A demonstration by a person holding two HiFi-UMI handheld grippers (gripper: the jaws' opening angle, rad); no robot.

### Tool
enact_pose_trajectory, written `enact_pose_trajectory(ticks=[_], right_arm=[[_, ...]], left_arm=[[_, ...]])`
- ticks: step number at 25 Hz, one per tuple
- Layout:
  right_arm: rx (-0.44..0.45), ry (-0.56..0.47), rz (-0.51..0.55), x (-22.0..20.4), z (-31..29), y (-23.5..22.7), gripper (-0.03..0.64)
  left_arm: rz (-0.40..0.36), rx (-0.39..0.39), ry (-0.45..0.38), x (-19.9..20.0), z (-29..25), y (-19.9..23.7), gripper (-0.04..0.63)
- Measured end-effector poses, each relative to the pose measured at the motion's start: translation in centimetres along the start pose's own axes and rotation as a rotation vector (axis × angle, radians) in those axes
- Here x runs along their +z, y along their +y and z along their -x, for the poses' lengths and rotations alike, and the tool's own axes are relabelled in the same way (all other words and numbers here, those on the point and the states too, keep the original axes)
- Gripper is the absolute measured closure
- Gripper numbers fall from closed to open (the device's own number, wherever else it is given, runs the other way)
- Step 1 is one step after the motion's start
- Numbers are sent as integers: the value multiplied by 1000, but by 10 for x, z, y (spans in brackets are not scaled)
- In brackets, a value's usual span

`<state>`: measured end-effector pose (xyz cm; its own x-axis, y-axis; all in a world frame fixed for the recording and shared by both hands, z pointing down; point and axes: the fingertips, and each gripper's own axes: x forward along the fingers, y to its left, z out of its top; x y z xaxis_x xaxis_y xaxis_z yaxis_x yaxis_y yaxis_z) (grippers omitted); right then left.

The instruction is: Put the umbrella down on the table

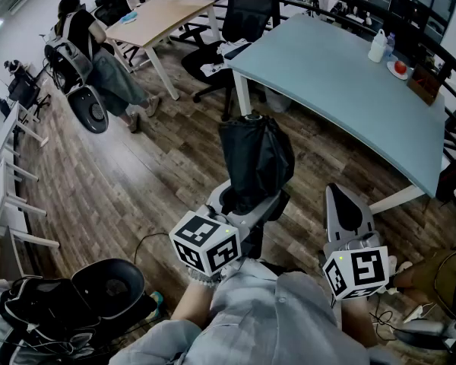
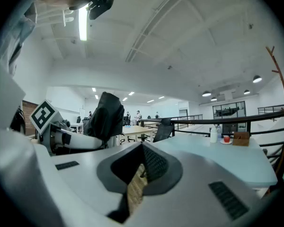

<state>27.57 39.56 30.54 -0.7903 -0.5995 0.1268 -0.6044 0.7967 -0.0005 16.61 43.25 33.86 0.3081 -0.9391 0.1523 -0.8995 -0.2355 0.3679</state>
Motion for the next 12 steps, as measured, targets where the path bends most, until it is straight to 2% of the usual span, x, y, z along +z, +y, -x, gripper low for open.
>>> enact_pose_trajectory(ticks=[12], right_arm=[[-33,-5,-19,1,-4,3,626]], left_arm=[[-10,5,-5,7,7,14,324]])
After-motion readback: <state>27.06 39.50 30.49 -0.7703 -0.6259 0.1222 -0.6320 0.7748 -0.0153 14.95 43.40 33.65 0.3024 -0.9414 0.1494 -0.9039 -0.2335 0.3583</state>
